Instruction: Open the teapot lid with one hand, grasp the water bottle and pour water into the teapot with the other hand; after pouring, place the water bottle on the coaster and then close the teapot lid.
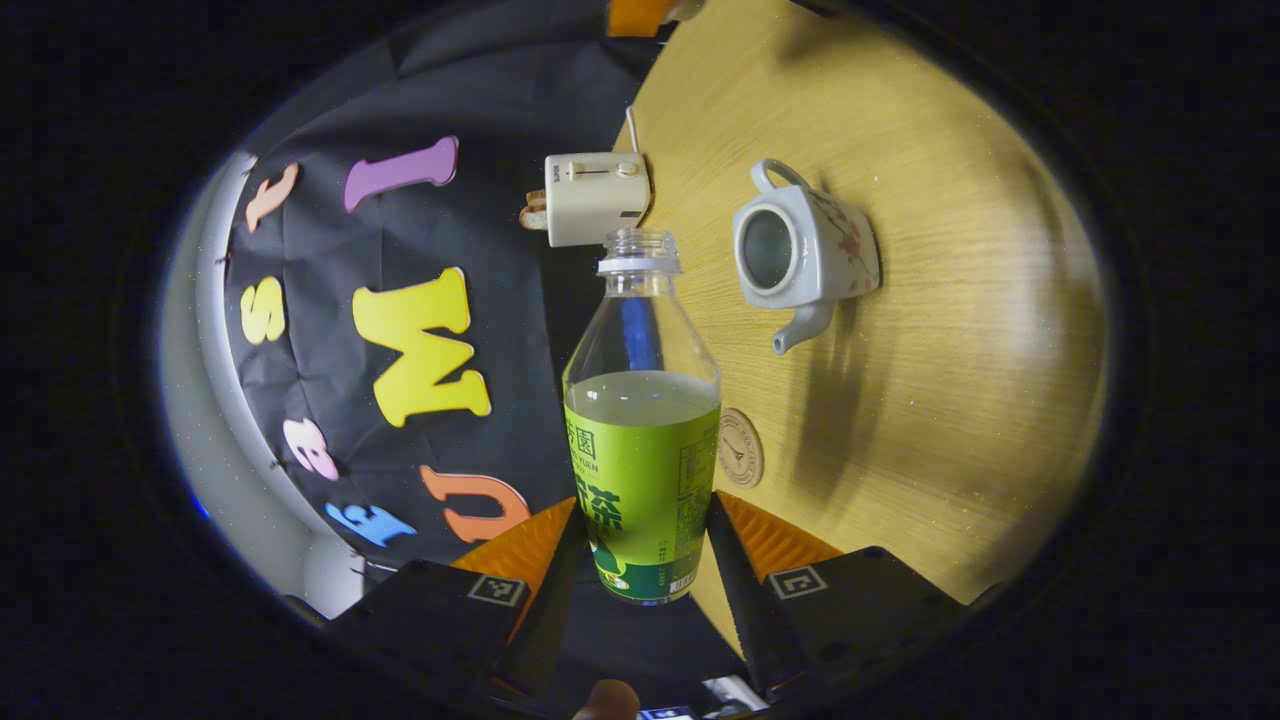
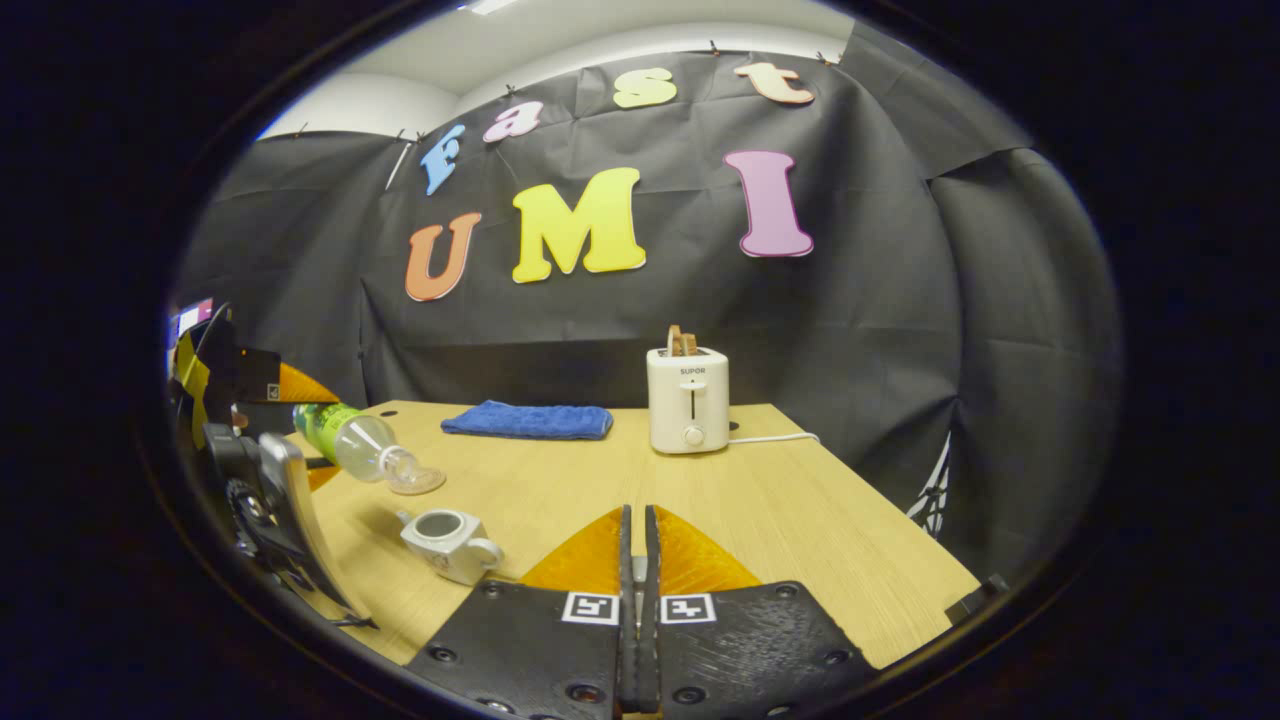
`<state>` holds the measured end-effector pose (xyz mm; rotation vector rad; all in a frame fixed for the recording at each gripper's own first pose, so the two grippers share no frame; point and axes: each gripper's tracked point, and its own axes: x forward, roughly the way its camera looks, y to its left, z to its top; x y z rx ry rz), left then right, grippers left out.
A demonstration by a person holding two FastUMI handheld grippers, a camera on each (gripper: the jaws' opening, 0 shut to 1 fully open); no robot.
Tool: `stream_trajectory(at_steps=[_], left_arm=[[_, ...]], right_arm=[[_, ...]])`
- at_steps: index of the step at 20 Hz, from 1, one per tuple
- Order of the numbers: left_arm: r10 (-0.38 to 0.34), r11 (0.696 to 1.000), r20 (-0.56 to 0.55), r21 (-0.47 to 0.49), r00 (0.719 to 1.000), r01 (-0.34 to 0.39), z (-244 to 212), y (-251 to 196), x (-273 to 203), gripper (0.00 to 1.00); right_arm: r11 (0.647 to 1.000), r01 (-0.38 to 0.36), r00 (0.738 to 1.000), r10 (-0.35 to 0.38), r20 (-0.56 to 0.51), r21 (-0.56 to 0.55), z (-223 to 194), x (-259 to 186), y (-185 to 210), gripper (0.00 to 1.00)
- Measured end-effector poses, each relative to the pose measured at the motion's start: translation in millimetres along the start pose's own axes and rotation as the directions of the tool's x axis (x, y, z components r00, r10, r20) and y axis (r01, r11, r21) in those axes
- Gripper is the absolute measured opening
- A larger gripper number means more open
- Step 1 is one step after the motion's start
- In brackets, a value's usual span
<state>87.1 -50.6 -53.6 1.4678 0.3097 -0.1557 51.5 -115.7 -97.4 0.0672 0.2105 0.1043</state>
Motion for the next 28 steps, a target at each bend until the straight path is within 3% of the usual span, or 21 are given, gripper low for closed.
stream_trajectory(at_steps=[1, 3, 6, 8, 11, 15, 19, 21, 26, 28], left_arm=[[-0.025, 0.995, 0.011, -0.093, 1.000, 0.025, -1.2, -5.0, -1.5, 0.73], [-0.048, 0.958, 0.046, -0.280, 0.998, 0.059, -5.3, -6.9, -7.7, 0.73], [-0.004, 0.853, 0.096, -0.518, 0.995, 0.053, -12.1, 6.1, -18.5, 0.74], [0.015, 0.752, 0.104, -0.657, 0.994, 0.058, -22.1, 6.5, -18.8, 0.73], [0.032, 0.560, 0.121, -0.824, 0.992, 0.082, -27.8, 12.3, -15.6, 0.74], [0.096, 0.305, 0.155, -0.945, 0.983, 0.119, -29.3, 27.1, -8.2, 0.74], [0.189, 0.137, 0.188, -0.977, 0.964, 0.164, -27.0, 59.8, 9.5, 0.74], [0.225, 0.094, 0.200, -0.979, 0.954, 0.183, -25.0, 75.3, 19.7, 0.74], [0.280, 0.040, 0.200, -0.980, 0.939, 0.197, -23.0, 90.6, 62.2, 0.74], [0.254, 0.034, 0.191, -0.981, 0.948, 0.189, -25.6, 78.6, 85.5, 0.74]], right_arm=[[1.000, 0.000, 1.000, 0.000, 0.004, -0.003, 2.2, -0.8, 1.8, 0.00], [1.000, -0.001, 1.000, 0.001, 0.021, 0.014, 12.6, -2.0, 5.4, 0.00], [1.000, 0.007, 0.999, -0.007, 0.046, 0.012, 29.4, -2.2, 10.5, 0.00], [1.000, 0.009, 0.998, -0.009, 0.062, 0.001, 39.2, -1.6, 16.7, 0.00], [1.000, 0.000, 0.997, 0.001, 0.073, -0.014, 45.4, -1.6, 30.1, 0.01], [0.999, -0.024, 0.998, 0.026, 0.065, -0.025, 47.6, 1.1, 49.4, 0.00], [0.999, -0.040, 0.998, 0.042, 0.056, -0.034, 46.5, 6.6, 62.8, 0.00], [0.998, -0.053, 0.998, 0.055, 0.043, -0.032, 44.6, 10.8, 68.8, 0.01], [0.997, -0.069, 0.997, 0.070, 0.032, -0.030, 43.4, 19.6, 78.1, 0.00], [0.997, -0.078, 0.997, 0.078, 0.021, -0.030, 38.9, 23.9, 81.8, 0.00]])
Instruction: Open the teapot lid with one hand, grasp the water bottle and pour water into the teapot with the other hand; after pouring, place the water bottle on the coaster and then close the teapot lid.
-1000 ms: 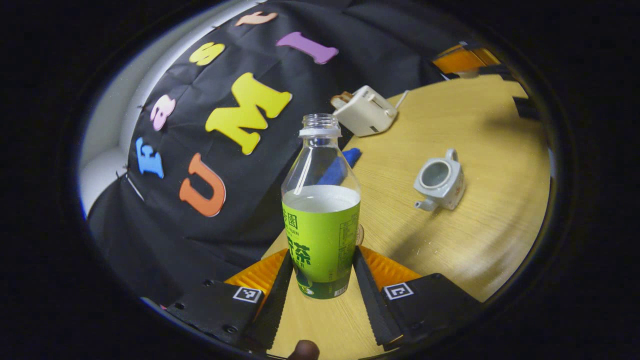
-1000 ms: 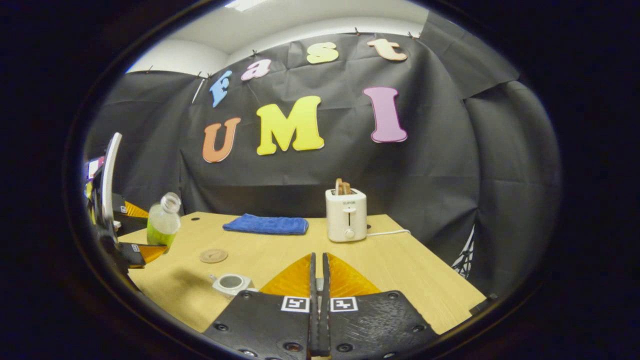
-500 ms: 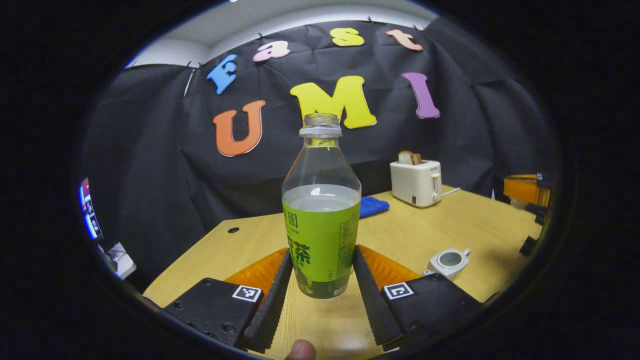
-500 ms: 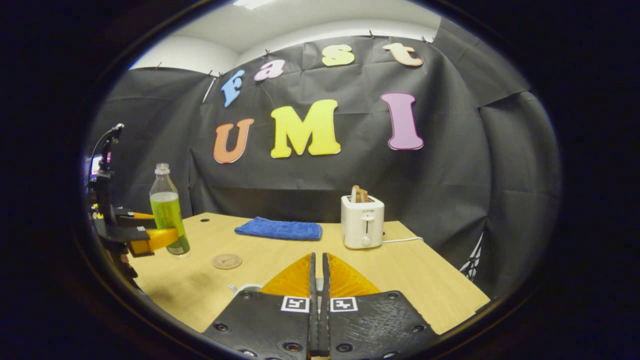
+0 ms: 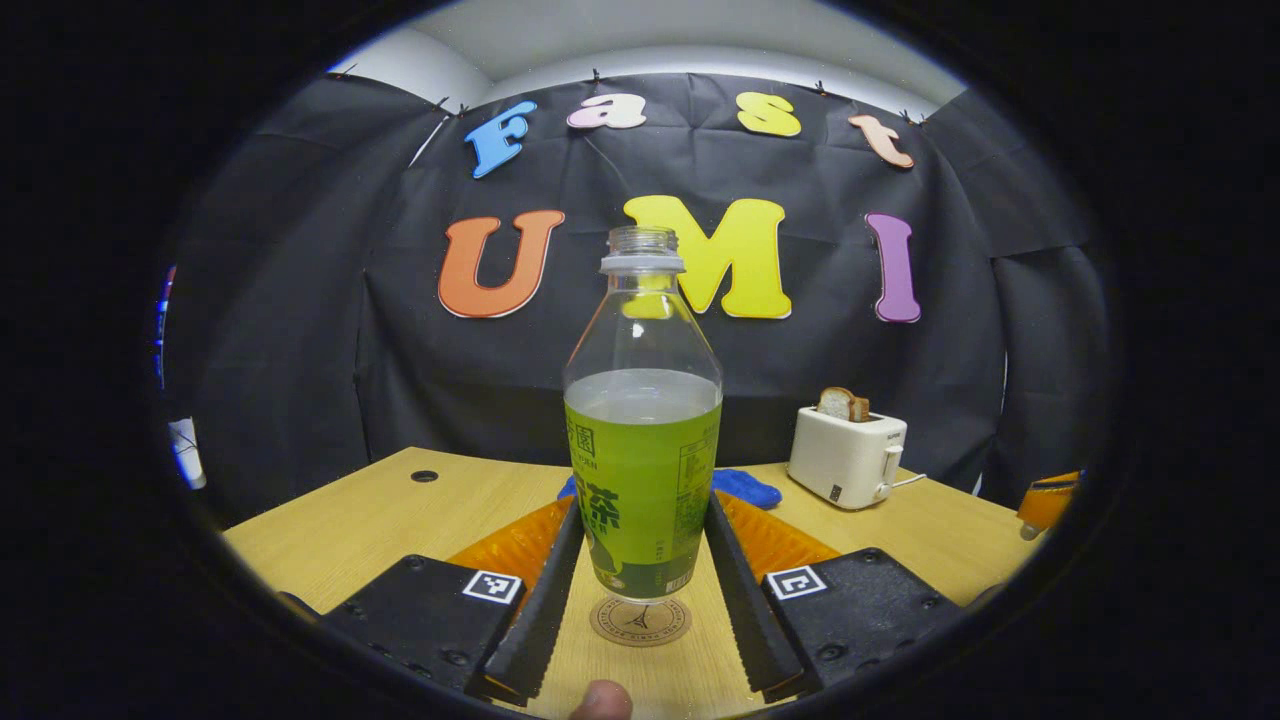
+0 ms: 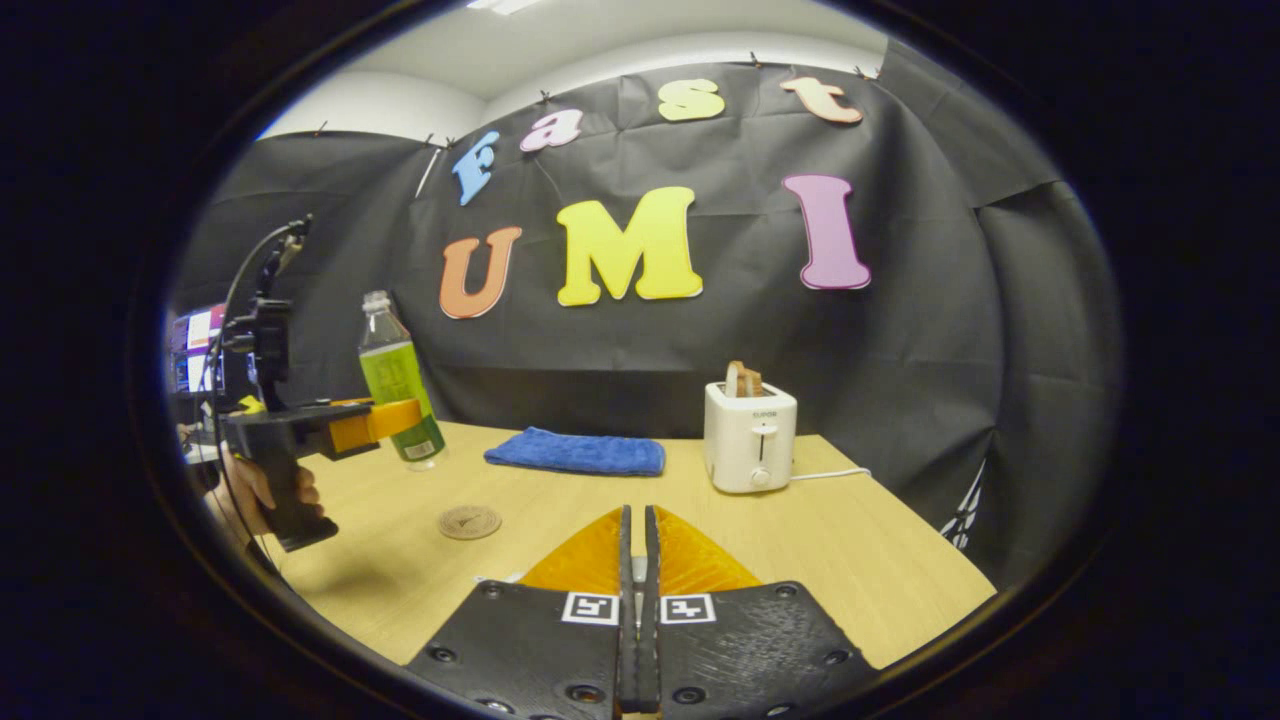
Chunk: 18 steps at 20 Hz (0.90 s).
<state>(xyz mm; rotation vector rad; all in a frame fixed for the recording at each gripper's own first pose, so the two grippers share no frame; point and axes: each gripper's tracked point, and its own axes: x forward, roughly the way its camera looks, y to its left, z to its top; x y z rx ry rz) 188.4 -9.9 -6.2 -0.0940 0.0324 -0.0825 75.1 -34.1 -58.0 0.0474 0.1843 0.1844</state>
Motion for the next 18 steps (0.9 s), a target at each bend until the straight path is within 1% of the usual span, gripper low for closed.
stream_trajectory(at_steps=[3, 5, 9, 14, 15, 16, 18], left_arm=[[0.000, 1.000, -0.074, -0.023, 0.997, -0.001, -28.4, 4.7, 19.4, 0.74], [0.015, 1.000, -0.107, -0.013, 0.994, -0.016, -43.9, 9.4, 28.0, 0.75], [0.007, 1.000, -0.138, -0.003, 0.990, -0.008, -62.0, 4.1, 36.3, 0.75], [0.007, 1.000, -0.202, 0.010, 0.979, -0.005, -89.3, 0.1, 40.1, 0.77], [0.005, 1.000, -0.215, 0.004, 0.977, -0.004, -92.4, -1.2, 39.9, 0.77], [0.009, 1.000, -0.201, 0.012, 0.980, -0.007, -89.6, -1.2, 41.5, 0.77], [0.011, 1.000, -0.208, 0.023, 0.978, -0.006, -90.9, -0.8, 41.4, 0.77]], right_arm=[[1.000, -0.004, 1.000, 0.004, -0.022, 0.004, -9.7, 8.0, 0.2, 0.00], [1.000, -0.003, 0.999, 0.003, -0.039, 0.011, -16.9, 13.3, -2.4, 0.00], [1.000, -0.002, 0.997, 0.003, -0.073, 0.014, -32.1, 21.9, -4.7, 0.01], [1.000, -0.002, 0.996, 0.003, -0.088, 0.017, -38.4, 27.6, -7.3, 0.00], [1.000, -0.003, 0.996, 0.005, -0.090, 0.019, -40.4, 28.4, -7.6, 0.01], [1.000, -0.005, 0.996, 0.007, -0.092, 0.020, -40.6, 28.7, -6.9, 0.00], [1.000, -0.008, 0.995, 0.010, -0.094, 0.019, -41.4, 29.9, -5.3, 0.01]])
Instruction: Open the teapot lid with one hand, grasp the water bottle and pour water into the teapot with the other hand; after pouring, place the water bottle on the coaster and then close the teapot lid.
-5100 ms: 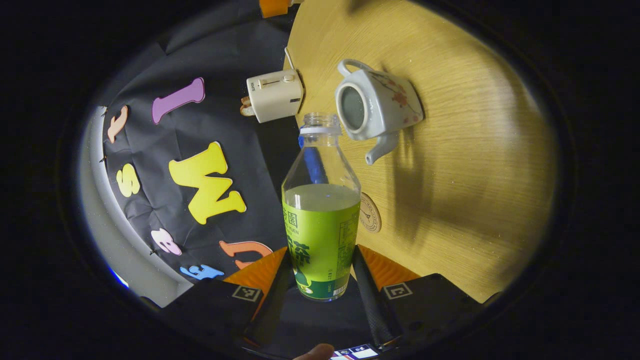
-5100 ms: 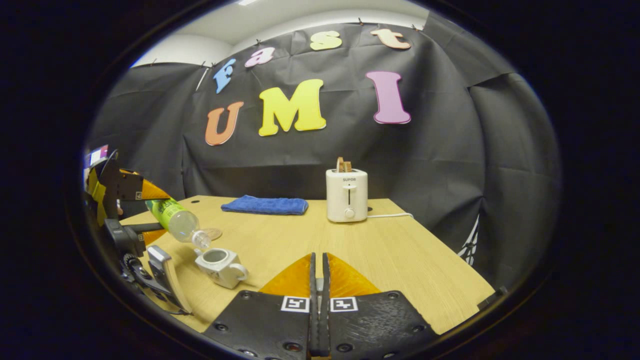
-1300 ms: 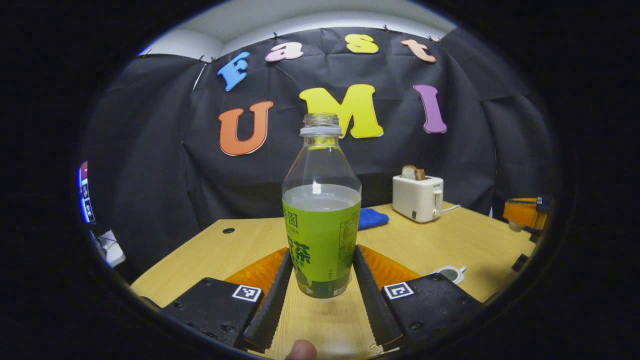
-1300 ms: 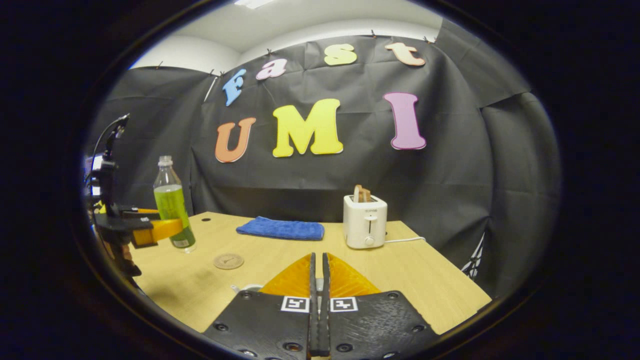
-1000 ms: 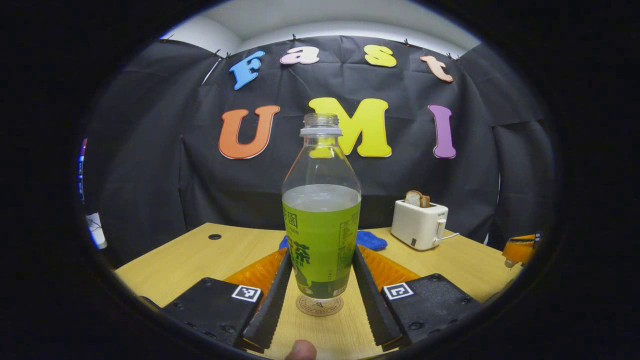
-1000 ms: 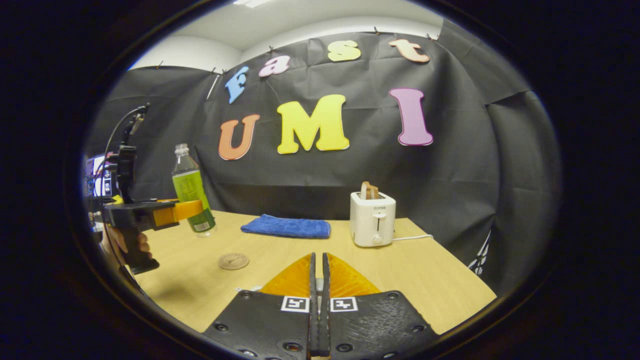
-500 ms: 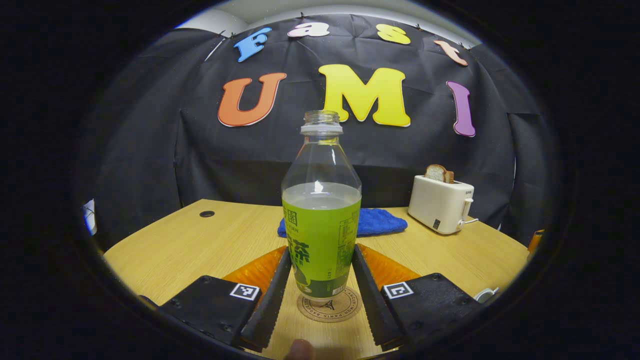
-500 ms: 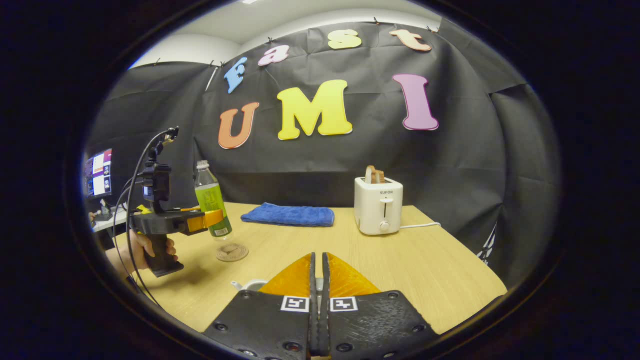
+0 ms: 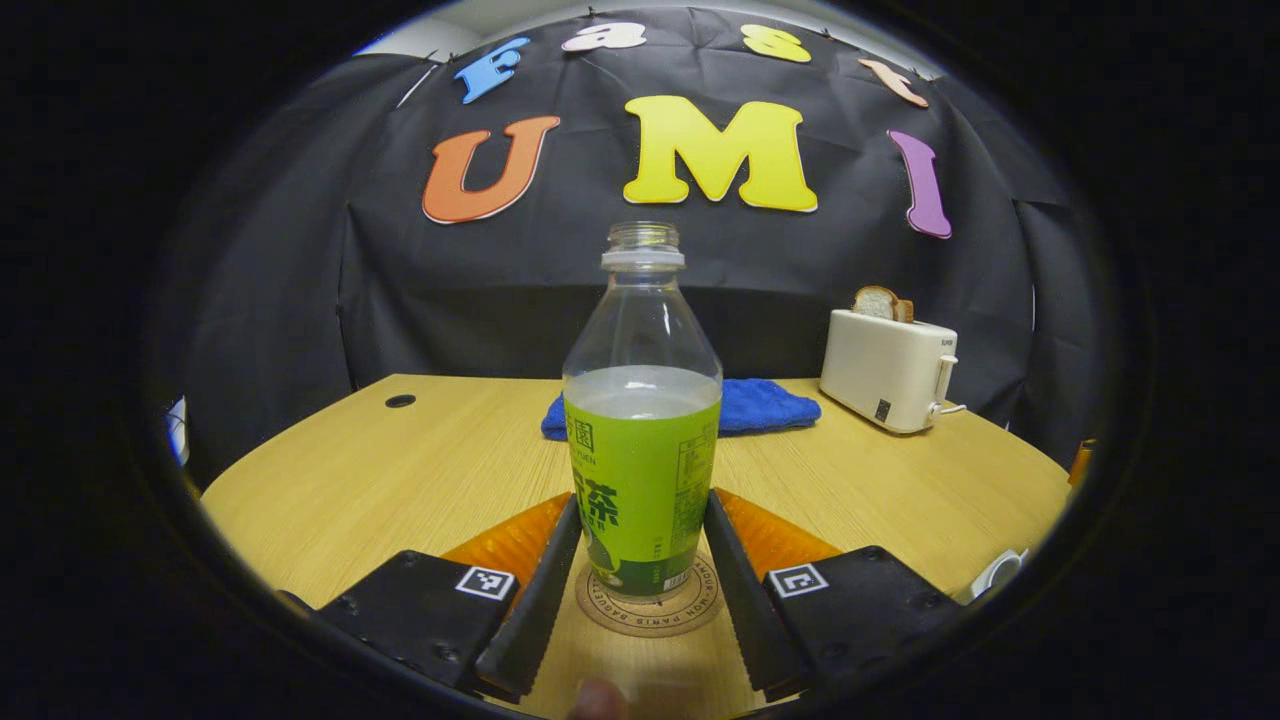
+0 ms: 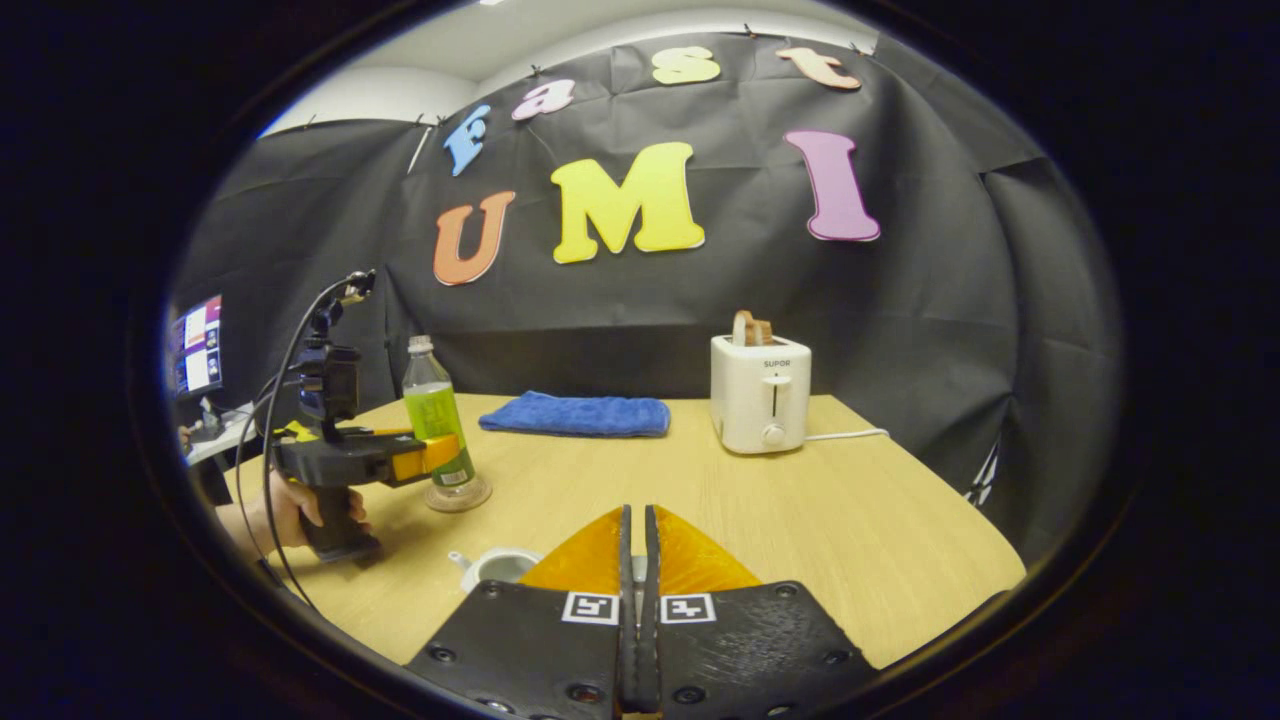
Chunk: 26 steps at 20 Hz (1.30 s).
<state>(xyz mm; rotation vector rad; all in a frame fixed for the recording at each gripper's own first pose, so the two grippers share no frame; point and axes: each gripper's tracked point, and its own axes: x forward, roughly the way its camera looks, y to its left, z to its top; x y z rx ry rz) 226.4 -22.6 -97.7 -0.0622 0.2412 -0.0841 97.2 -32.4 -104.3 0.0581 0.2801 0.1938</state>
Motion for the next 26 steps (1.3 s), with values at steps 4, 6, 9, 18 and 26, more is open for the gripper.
stream_trajectory(at_steps=[4, 6, 9, 18, 26], left_arm=[[0.011, 1.000, 0.016, 0.002, 1.000, -0.011, 4.0, 3.5, -0.9, 0.79], [0.024, 1.000, 0.021, 0.012, 0.999, -0.024, 7.0, 5.6, -3.1, 0.96], [0.022, 1.000, 0.000, 0.018, 1.000, -0.022, 3.5, 6.2, -12.1, 0.99], [0.126, 0.992, 0.036, 0.003, 0.991, -0.126, 2.3, 60.3, -89.8, 1.00], [0.226, 0.973, 0.184, 0.007, 0.957, -0.231, 42.5, 106.3, -160.2, 0.99]], right_arm=[[1.000, -0.007, 1.000, 0.007, 0.002, -0.003, -0.3, 0.6, 3.3, 0.00], [1.000, -0.010, 1.000, 0.010, -0.001, -0.007, -1.1, 1.3, 5.7, 0.01], [1.000, -0.028, 1.000, 0.028, 0.011, -0.003, 2.9, 1.6, 14.1, 0.01], [0.986, -0.161, 0.985, 0.163, 0.055, -0.036, 1.6, 27.1, 71.6, 0.00], [0.982, -0.182, 0.981, 0.185, 0.062, -0.052, -15.6, 36.5, 87.6, 0.01]])
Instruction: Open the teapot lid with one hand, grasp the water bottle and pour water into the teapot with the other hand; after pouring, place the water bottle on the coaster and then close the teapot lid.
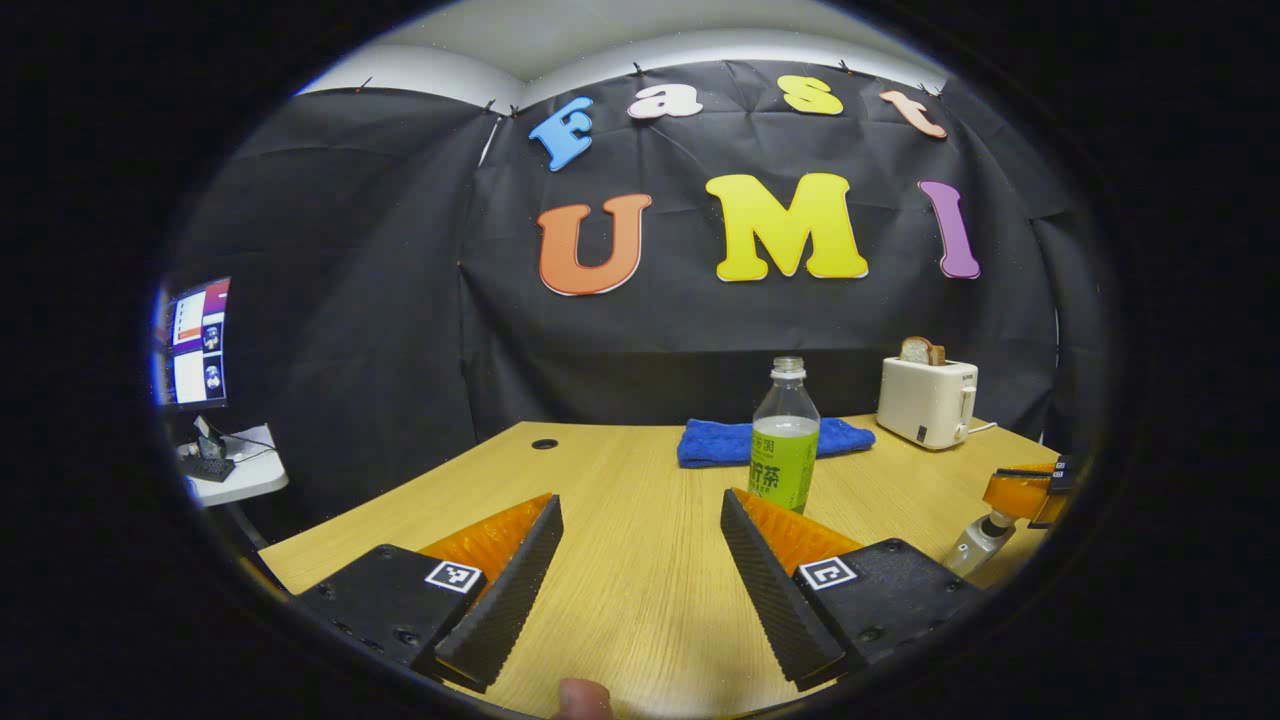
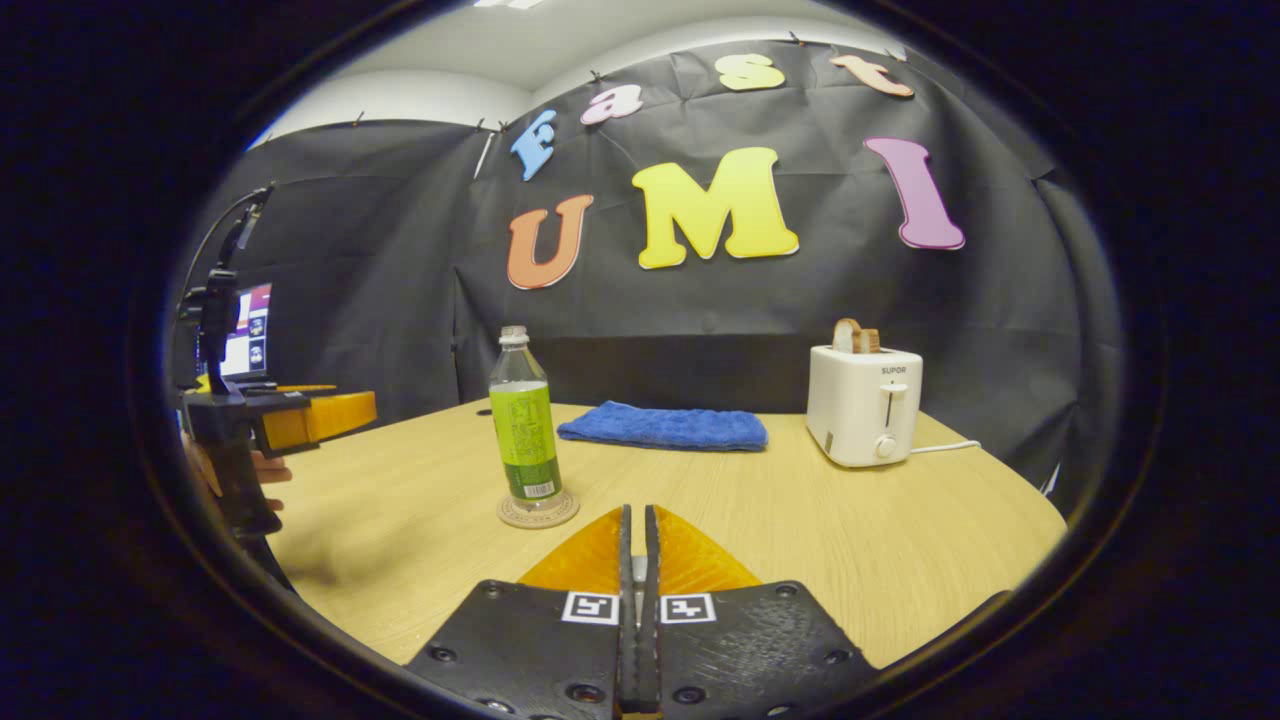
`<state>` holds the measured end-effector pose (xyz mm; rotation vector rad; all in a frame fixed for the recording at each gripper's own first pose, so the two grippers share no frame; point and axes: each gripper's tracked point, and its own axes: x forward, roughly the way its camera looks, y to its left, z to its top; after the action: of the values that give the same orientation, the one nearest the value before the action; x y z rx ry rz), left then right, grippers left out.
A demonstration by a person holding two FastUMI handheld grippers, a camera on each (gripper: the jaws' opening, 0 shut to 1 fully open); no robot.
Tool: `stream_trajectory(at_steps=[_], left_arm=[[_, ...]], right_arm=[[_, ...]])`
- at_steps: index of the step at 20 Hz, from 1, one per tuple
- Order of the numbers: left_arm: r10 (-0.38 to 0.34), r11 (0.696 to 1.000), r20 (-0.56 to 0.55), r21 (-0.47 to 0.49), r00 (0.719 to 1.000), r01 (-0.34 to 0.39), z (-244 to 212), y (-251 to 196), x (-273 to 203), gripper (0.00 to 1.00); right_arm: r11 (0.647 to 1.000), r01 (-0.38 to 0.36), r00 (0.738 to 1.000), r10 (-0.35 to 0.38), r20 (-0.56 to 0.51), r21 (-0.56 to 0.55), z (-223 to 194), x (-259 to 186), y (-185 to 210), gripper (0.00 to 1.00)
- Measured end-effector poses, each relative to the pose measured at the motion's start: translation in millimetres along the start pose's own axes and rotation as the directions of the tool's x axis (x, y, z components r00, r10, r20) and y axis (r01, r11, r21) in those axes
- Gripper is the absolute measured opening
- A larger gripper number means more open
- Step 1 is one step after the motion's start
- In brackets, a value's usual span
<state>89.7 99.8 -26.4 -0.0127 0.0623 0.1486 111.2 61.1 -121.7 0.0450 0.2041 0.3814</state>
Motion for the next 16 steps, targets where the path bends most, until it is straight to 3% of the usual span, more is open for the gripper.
stream_trajectory(at_steps=[16], left_arm=[[0.020, 1.000, 0.008, 0.004, 1.000, -0.020, -0.6, 14.0, -13.2, 0.99]], right_arm=[[0.998, 0.039, 0.999, -0.040, -0.014, -0.053, -21.8, 6.8, -2.7, 0.00]])
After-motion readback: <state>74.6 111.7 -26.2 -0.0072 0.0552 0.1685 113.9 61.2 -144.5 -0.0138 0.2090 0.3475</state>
